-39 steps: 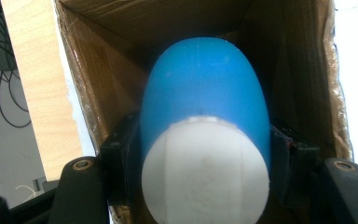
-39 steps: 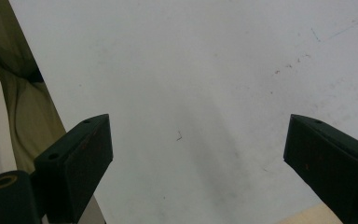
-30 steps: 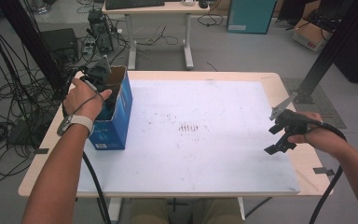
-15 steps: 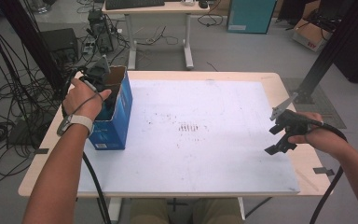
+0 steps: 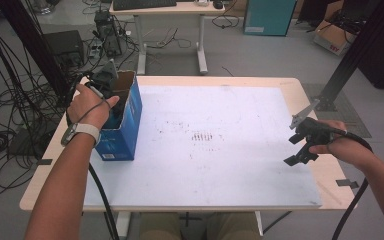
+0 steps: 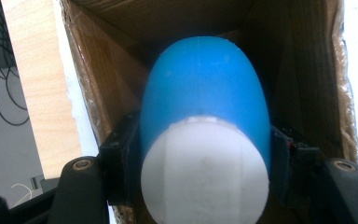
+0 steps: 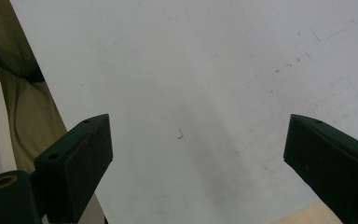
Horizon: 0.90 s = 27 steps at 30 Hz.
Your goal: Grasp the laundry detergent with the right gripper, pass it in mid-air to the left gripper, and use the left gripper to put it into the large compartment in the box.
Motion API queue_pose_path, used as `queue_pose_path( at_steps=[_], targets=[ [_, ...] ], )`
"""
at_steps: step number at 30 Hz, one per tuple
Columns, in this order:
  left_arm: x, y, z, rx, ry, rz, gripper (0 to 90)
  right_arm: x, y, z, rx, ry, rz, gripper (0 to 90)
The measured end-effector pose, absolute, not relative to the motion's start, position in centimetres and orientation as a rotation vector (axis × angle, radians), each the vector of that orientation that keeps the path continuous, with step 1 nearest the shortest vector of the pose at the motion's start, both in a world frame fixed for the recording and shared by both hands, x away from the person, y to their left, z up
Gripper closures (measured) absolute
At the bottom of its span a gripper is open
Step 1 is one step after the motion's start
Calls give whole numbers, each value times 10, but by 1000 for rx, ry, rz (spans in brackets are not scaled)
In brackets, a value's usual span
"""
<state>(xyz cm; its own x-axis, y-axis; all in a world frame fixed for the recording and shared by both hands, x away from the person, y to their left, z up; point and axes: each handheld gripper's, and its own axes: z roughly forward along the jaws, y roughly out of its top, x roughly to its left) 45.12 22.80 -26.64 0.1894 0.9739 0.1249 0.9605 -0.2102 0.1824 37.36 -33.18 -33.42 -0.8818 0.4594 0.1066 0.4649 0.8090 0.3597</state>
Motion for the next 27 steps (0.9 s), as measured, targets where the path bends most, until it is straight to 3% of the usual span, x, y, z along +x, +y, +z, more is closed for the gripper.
queue_pose_path(
  at_steps=[27],
  targets=[
    [451,228,-267,2363,1939,331,376,373,-331,-335,-768,-2976,-609,81]
  ],
)
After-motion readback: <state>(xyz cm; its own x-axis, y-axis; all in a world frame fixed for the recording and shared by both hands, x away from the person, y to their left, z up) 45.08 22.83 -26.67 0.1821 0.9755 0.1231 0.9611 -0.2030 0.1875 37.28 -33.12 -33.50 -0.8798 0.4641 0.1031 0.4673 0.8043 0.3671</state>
